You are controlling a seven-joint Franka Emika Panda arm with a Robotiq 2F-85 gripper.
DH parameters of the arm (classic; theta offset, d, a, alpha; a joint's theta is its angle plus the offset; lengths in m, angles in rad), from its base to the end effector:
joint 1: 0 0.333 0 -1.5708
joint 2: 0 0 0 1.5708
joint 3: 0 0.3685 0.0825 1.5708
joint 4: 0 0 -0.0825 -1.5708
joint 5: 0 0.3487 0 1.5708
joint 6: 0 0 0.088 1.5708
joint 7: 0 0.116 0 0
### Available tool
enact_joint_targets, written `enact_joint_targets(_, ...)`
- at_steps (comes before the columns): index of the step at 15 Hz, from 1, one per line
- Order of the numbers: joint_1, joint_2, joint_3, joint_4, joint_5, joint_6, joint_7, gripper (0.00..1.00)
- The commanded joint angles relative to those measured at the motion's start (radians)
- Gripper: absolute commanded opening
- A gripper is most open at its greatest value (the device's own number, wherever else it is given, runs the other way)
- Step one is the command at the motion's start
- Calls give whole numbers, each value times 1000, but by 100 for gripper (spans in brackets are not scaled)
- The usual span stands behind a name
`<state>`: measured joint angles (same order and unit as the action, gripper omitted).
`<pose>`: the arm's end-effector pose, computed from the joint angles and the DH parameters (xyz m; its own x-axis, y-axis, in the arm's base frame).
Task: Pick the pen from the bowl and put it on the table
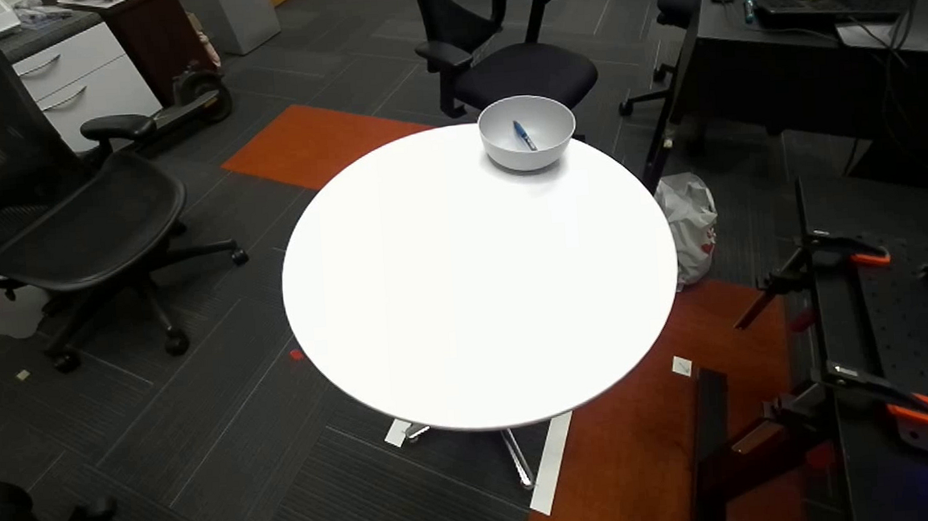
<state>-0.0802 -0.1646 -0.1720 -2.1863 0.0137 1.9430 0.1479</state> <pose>0.4349 -0.1150 0.5087 0.9173 -0.3889 -0.0862 -0.3924 -0.9194 -0.0280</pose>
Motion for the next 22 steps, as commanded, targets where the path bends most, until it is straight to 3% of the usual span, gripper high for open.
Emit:
enact_joint_targets(1, -41, 135, 8, 11, 14, 131, 110, 100)
enact_joint_targets(5, -84, 317, -27, 76, 35, 301, 111, 100)
enact_joint_targets(9, -135, 498, -37, 213, 108, 437, 54, 100)
enact_joint_targets(15, -162, 685, -24, 434, 131, 422, 60, 100)
enact_joint_targets(22, -168, 787, 10, 538, 152, 407, 53, 100)
